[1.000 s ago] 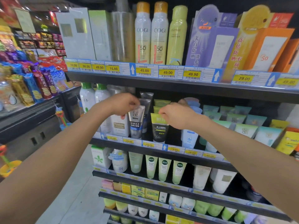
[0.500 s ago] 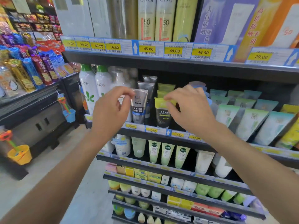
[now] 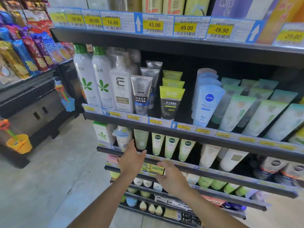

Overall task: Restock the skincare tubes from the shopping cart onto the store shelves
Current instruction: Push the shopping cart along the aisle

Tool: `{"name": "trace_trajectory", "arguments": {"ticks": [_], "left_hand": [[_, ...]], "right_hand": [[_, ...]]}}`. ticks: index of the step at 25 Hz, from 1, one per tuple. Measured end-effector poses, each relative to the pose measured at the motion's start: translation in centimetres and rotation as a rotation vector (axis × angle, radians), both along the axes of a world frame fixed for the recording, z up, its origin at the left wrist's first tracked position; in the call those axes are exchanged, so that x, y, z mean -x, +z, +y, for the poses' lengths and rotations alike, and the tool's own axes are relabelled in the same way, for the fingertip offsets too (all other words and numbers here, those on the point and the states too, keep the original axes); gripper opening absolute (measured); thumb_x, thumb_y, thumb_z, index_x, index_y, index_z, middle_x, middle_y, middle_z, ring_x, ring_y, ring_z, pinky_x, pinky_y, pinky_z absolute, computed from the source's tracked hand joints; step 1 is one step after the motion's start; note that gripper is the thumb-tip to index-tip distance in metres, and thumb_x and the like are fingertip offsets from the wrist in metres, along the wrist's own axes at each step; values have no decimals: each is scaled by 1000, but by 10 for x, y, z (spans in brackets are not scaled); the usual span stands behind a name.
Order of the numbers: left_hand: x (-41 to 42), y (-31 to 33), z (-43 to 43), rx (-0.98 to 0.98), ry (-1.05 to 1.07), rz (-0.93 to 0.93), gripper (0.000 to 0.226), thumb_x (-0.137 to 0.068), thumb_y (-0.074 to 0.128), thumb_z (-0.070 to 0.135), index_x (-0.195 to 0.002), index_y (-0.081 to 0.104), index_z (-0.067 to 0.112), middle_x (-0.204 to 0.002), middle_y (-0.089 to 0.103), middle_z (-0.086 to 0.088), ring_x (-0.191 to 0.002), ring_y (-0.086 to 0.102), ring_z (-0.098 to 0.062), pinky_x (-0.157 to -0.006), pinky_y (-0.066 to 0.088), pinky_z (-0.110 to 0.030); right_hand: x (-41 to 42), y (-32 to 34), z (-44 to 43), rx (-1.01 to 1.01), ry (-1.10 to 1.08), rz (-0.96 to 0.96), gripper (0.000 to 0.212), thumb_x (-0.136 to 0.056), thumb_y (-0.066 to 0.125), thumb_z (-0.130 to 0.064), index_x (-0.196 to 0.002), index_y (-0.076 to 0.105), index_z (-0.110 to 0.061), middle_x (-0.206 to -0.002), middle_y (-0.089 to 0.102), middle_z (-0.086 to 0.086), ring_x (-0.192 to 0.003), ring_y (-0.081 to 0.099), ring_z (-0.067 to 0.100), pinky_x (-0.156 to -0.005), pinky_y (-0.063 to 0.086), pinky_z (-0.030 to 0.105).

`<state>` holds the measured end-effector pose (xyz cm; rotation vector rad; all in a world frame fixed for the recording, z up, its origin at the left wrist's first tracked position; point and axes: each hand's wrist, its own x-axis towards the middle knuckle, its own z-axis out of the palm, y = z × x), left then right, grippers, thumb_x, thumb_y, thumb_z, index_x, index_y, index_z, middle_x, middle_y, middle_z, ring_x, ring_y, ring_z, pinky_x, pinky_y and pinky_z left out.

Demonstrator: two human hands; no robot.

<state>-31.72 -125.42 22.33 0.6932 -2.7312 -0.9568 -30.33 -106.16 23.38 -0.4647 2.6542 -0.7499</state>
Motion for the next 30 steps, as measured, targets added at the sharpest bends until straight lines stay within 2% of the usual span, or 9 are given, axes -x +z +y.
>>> {"name": "trace_trajectory", "arguments": {"ticks": [3, 6, 14, 19, 21, 23, 25, 27, 30], "left_hand": [[20, 0, 2, -56, 52, -12, 62, -90, 69, 51, -139, 41, 23, -126, 67, -4, -107, 68, -34, -82, 57, -47], [32, 0, 3, -73, 78, -31, 59, -90, 71, 50, -131, 44, 18, -125, 66, -7, -108, 67, -36, -78, 53, -46], [35, -14, -4, -31, 54, -40, 52, -89, 67, 55, -120, 40, 23, -111, 70, -4, -98, 68, -35, -80, 55, -48], [31, -18, -4, -43, 46, -7, 54, -90, 69, 52, -127, 43, 22, -117, 70, -4, -103, 68, -34, -79, 56, -46], [28, -21, -4, -111, 21, 42, 55, -91, 71, 47, -132, 45, 22, -125, 68, -2, -108, 67, -33, -83, 57, -47], [20, -22, -4, -182, -3, 119, 57, -92, 71, 44, -138, 44, 25, -134, 65, 2, -110, 67, -29, -87, 57, -44], [5, -25, 2, -204, 23, 214, 59, -93, 71, 40, -143, 43, 25, -142, 57, 4, -116, 64, -25, -86, 56, -41], [-14, -27, 15, -123, 70, 282, 52, -95, 69, 37, -140, 46, 22, -143, 52, 4, -110, 64, -24, -73, 55, -38], [-29, -33, 33, 18, -43, 259, 43, -98, 63, 45, -136, 51, 28, -138, 57, 11, -89, 71, -18, -60, 52, -32]], "right_hand": [[4, -10, 1, -14, -40, -6, 42, -98, 55, -47, -138, 50, -36, -154, 38, -13, -95, 66, 10, -90, 53, 36], [4, -16, 7, 1, -72, 6, 37, -96, 56, -45, -133, 52, -39, -150, 41, -16, -85, 68, 9, -85, 55, 37], [7, -20, 28, 35, -162, 157, 38, -97, 58, -31, -134, 49, -35, -134, 41, -20, -77, 64, 6, -68, 58, 35], [10, -25, 21, 224, -379, 175, 46, -97, 58, -30, -142, 45, -32, -119, 62, -5, -60, 61, 8, -52, 52, 31], [15, -28, 16, 268, -459, 92, 59, -98, 57, -34, -152, 35, -27, -99, 70, 2, -59, 61, 8, -56, 52, 30], [20, -31, 9, 272, -491, 28, 67, -98, 55, -37, -158, 28, -21, -97, 72, 1, -66, 67, 8, -64, 59, 38], [26, -32, 1, 282, -503, -8, 69, -99, 54, -35, -159, 24, -17, -92, 73, 0, -68, 71, 11, -63, 61, 41], [34, -32, -6, 337, -522, -37, 60, -99, 54, -31, -153, 32, -15, -88, 72, 0, -65, 72, 13, -60, 61, 42], [46, -31, -16, 392, -572, -47, 27, -98, 57, -32, -119, 49, -15, -85, 69, 2, -59, 72, 14, -58, 61, 48]]}}
